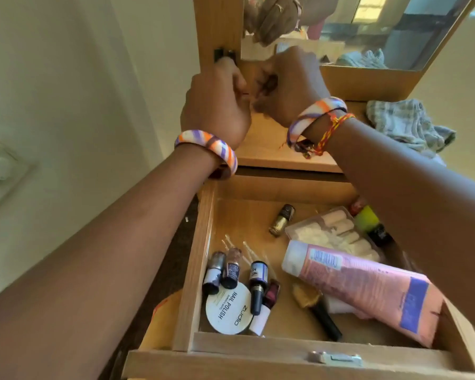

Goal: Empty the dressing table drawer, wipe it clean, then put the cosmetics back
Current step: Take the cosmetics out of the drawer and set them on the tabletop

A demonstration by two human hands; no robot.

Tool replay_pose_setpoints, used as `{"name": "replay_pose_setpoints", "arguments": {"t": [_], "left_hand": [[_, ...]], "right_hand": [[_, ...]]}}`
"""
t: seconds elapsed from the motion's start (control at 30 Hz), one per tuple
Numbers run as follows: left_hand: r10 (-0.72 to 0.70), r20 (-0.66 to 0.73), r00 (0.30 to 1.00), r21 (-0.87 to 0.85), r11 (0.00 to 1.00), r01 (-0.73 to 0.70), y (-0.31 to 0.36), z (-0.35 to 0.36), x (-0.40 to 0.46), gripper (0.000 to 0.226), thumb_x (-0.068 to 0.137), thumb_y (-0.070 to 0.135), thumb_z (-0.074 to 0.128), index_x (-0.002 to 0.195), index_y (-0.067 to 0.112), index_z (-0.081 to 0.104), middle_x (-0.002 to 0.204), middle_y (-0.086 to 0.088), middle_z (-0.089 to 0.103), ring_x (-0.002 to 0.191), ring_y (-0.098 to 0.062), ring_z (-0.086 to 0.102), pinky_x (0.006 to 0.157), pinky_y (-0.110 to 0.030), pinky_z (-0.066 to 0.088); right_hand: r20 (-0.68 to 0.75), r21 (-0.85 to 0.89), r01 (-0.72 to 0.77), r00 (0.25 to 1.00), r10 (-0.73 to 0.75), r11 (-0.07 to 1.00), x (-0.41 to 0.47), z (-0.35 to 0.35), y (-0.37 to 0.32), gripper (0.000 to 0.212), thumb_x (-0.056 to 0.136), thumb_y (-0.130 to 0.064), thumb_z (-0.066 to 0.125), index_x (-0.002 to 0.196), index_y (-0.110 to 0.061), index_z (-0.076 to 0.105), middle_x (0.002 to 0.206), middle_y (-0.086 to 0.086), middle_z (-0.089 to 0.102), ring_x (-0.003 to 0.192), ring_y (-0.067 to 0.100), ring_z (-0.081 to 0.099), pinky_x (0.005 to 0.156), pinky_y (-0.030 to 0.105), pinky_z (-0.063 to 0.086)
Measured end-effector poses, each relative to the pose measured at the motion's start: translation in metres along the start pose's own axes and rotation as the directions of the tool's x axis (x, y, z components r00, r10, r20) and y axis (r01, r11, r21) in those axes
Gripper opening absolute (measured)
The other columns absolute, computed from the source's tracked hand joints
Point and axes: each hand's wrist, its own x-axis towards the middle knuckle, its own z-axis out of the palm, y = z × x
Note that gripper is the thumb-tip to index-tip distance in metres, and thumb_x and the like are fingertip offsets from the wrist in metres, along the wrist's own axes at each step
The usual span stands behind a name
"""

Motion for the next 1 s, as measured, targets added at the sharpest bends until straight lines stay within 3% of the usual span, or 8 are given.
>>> {"name": "replay_pose_setpoints", "arguments": {"t": [0.07,0.13,0.2,0.4,0.53,0.73,0.9,1.0], "left_hand": [[-0.041,0.365,0.93,0.057,0.998,0.022,-0.004,0.008,-0.021,0.007,0.083,0.012,0.063,0.089,0.008,0.065,0.089,-0.01,0.065,0.078,-0.024,0.06,0.069,-0.029,0.048],[-0.233,0.75,0.619,0.24,0.968,0.075,-0.016,0.023,-0.042,0.014,0.079,0.019,0.069,0.086,0.009,0.063,0.086,-0.012,0.066,0.068,-0.019,0.059,0.065,-0.024,0.047],[-0.338,0.838,0.428,0.378,0.926,-0.01,-0.023,0.03,-0.061,0.023,0.071,0.025,0.075,0.086,0.011,0.063,0.091,-0.009,0.069,0.069,-0.018,0.061,0.068,-0.026,0.053],[-0.218,0.944,0.247,0.32,0.777,-0.541,0.002,0.017,-0.112,0.073,0.07,0.042,0.078,0.13,0.012,0.05,0.117,-0.003,0.061,0.104,-0.024,0.061,0.09,-0.033,0.052],[-0.242,0.929,0.279,0.35,0.817,-0.458,-0.001,0.012,-0.124,0.069,0.076,0.021,0.075,0.136,0.016,0.043,0.121,-0.006,0.059,0.107,-0.025,0.06,0.082,-0.029,0.048],[-0.164,0.885,0.435,0.333,0.876,-0.349,0.002,-0.008,-0.108,0.043,0.069,0.024,0.078,0.108,0.012,0.065,0.103,-0.006,0.067,0.093,-0.023,0.065,0.074,-0.029,0.052],[-0.124,0.818,0.562,0.048,0.988,0.148,0.006,-0.051,-0.067,0.027,0.081,0.028,0.068,0.107,0.021,0.065,0.099,0.0,0.064,0.088,-0.013,0.06,0.076,-0.023,0.048],[-0.187,0.839,0.512,-0.12,0.853,0.508,0.002,-0.057,-0.062,0.015,0.09,0.029,0.056,0.101,0.02,0.06,0.096,-0.007,0.065,0.083,-0.016,0.063,0.074,-0.025,0.053]], "right_hand": [[0.211,-0.05,0.015,0.978,-0.004,0.999,-0.029,0.0,0.006,0.004,0.079,-0.014,0.071,0.082,-0.013,0.069,0.077,0.0,0.06,0.073,0.011,0.056,0.057,0.01,0.039],[0.417,-0.134,0.086,0.909,-0.022,0.987,-0.061,0.005,0.01,0.005,0.076,-0.011,0.069,0.076,-0.016,0.069,0.075,0.002,0.062,0.072,0.013,0.056,0.054,0.008,0.037],[0.514,-0.171,0.091,0.858,0.01,0.981,-0.083,0.014,0.013,0.01,0.075,-0.007,0.066,0.074,-0.016,0.07,0.072,0.0,0.063,0.073,0.015,0.06,0.053,0.005,0.036],[0.75,-0.208,0.102,0.655,0.092,0.973,-0.132,0.027,0.004,0.045,0.065,-0.022,0.083,0.106,-0.014,0.066,0.102,0.001,0.069,0.094,0.02,0.066,0.081,0.028,0.053],[0.709,-0.3,0.188,0.7,0.086,0.935,-0.152,0.027,-0.001,0.061,0.068,-0.036,0.08,0.122,-0.021,0.057,0.116,0.002,0.061,0.108,0.023,0.058,0.084,0.027,0.042],[0.702,-0.243,0.251,0.712,-0.009,0.937,-0.17,0.022,-0.009,0.046,0.084,-0.03,0.067,0.128,-0.032,0.055,0.126,0.002,0.057,0.118,0.023,0.051,0.092,0.028,0.04],[0.75,-0.218,0.323,0.659,-0.053,0.921,-0.174,0.042,-0.01,0.042,0.088,-0.017,0.061,0.126,-0.035,0.056,0.129,0.003,0.058,0.116,0.028,0.055,0.096,0.037,0.048],[0.755,-0.241,0.413,0.648,-0.098,0.878,-0.173,0.049,-0.009,0.037,0.09,-0.014,0.059,0.124,-0.029,0.057,0.126,0.001,0.058,0.114,0.026,0.056,0.092,0.032,0.044]]}}
